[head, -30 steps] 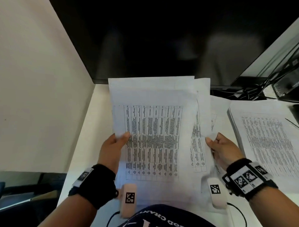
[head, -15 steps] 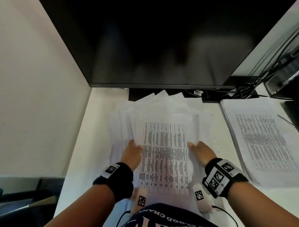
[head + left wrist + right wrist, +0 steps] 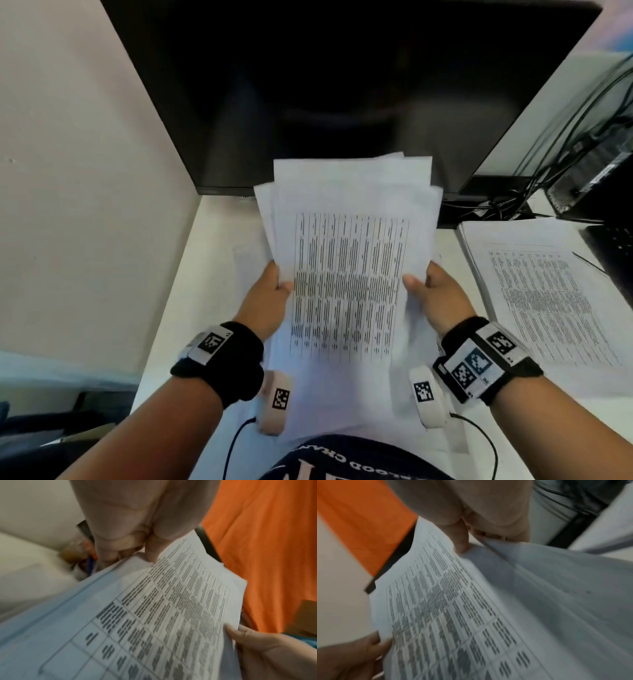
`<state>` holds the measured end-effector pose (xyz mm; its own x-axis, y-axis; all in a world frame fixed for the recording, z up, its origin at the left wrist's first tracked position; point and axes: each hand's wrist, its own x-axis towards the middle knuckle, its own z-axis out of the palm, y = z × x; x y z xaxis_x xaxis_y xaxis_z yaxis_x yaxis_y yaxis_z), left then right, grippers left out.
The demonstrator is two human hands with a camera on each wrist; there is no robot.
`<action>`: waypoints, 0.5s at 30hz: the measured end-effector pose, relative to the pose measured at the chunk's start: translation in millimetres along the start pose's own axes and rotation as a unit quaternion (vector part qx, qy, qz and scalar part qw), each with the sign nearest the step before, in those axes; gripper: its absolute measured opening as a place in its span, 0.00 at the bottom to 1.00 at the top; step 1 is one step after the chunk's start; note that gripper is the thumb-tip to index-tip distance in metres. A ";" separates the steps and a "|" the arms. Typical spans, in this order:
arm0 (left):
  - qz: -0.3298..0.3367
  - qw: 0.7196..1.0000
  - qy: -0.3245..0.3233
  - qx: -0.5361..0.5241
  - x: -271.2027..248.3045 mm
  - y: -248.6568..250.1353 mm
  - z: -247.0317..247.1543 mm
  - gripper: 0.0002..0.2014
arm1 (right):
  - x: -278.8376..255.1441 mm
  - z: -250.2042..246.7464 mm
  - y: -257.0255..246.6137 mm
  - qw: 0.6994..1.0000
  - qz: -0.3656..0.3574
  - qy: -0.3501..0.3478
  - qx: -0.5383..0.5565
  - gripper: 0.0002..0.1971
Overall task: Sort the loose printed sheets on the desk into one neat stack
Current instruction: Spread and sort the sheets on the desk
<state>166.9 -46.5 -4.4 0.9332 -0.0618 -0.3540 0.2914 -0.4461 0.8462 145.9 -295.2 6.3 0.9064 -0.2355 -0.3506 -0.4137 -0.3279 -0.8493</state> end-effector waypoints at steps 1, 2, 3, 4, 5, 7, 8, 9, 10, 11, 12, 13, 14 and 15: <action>0.041 0.999 0.018 -0.014 -2.4 12.9 -5.7 0.19 | -5.5 -2.6 -14.0 0.999 -0.037 0.020 0.020 0.09; 0.085 0.995 0.037 -0.031 -5.3 25.8 -11.0 0.21 | -10.5 -4.6 -28.1 0.996 -0.078 0.041 0.035 0.11; 0.128 0.989 0.058 -0.049 -8.7 39.5 -15.6 0.22 | -16.0 -6.6 -41.8 0.989 -0.123 0.062 0.048 0.13; 0.168 0.980 0.081 -0.070 -12.2 51.5 -19.0 0.23 | -20.6 -8.4 -53.1 0.980 -0.170 0.083 0.061 0.14; 0.205 0.969 0.104 -0.093 -16.6 62.0 -21.4 0.23 | -25.9 -9.4 -62.7 0.968 -0.214 0.105 0.074 0.13; 0.260 0.945 0.145 -0.134 -27.2 76.1 -21.4 0.24 | -35.5 -9.9 -72.4 0.948 -0.271 0.141 0.090 0.11; 0.273 0.937 0.160 -0.146 -32.6 78.7 -19.0 0.24 | -38.8 -8.5 -72.1 0.943 -0.283 0.146 0.094 0.11; 0.274 0.934 0.167 -0.155 -37.7 78.6 -15.8 0.23 | -42.9 -6.1 -71.8 0.942 -0.287 0.141 0.097 0.12; 0.267 0.935 0.166 -0.165 -41.9 76.0 -11.8 0.23 | -45.4 -2.8 -67.8 0.944 -0.287 0.128 0.103 0.13; 0.256 0.938 0.159 -0.170 -44.8 71.5 -8.1 0.22 | -47.6 0.7 -62.4 0.946 -0.282 0.109 0.115 0.15; 0.243 0.944 0.150 -0.167 -46.1 66.3 -5.4 0.21 | -48.6 4.3 -56.2 0.950 -0.270 0.093 0.130 0.17; 0.228 0.950 0.146 -0.158 -46.0 61.6 -4.8 0.21 | -48.9 6.5 -50.7 0.953 -0.252 0.082 0.145 0.17; 0.217 0.954 0.144 -0.147 -44.6 58.8 -6.0 0.20 | -48.2 7.4 -46.7 0.956 -0.236 0.079 0.154 0.16; 0.212 0.957 0.143 -0.139 -42.6 57.6 -8.1 0.20 | -46.8 7.1 -43.8 0.959 -0.224 0.080 0.157 0.15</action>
<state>145.6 -62.3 62.6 0.9878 0.0793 0.1338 -0.1181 -0.1779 0.9769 122.2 -263.3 57.2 0.9519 -0.2815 0.1210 0.0826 -0.1444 -0.9861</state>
